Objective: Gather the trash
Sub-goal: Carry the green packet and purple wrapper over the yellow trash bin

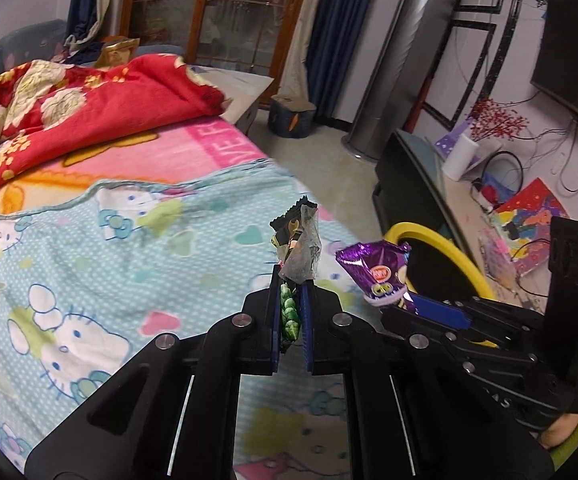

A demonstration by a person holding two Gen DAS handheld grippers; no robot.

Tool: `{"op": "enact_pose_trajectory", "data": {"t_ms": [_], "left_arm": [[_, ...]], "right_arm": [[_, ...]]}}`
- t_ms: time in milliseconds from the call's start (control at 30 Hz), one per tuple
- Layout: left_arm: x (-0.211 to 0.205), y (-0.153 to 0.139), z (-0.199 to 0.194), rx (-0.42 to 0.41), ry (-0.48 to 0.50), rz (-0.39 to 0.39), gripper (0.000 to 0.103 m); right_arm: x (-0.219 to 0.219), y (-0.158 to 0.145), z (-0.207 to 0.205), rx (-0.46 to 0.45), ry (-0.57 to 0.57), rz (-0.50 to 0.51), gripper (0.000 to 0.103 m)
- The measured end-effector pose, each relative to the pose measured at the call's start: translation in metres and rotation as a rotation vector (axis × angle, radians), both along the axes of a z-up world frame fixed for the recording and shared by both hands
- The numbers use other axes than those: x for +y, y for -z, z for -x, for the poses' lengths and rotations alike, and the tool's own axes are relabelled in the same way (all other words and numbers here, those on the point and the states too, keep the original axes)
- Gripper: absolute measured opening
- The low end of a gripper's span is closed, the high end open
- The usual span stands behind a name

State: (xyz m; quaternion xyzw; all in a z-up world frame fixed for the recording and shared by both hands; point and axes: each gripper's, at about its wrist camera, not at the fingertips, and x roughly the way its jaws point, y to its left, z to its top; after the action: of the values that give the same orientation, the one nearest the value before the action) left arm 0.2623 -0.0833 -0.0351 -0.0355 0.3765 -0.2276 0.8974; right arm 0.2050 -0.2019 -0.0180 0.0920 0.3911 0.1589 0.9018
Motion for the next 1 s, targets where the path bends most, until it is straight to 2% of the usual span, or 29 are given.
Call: {"op": "enact_pose_trajectory", "data": {"t_ms": [600, 1000], "left_arm": [[-0.051, -0.018, 0.032, -0.034, 0.09, 0.019, 0.004], [-0.105, -0.016, 0.047, -0.026, 0.184, 0.005, 0.004]], "right_arm": [[-0.071, -0.014, 0.026, -0.041, 0.15, -0.034, 0.025], [-0.129, -0.004, 0.04, -0.03, 0.288, -0.042, 0.025]]}}
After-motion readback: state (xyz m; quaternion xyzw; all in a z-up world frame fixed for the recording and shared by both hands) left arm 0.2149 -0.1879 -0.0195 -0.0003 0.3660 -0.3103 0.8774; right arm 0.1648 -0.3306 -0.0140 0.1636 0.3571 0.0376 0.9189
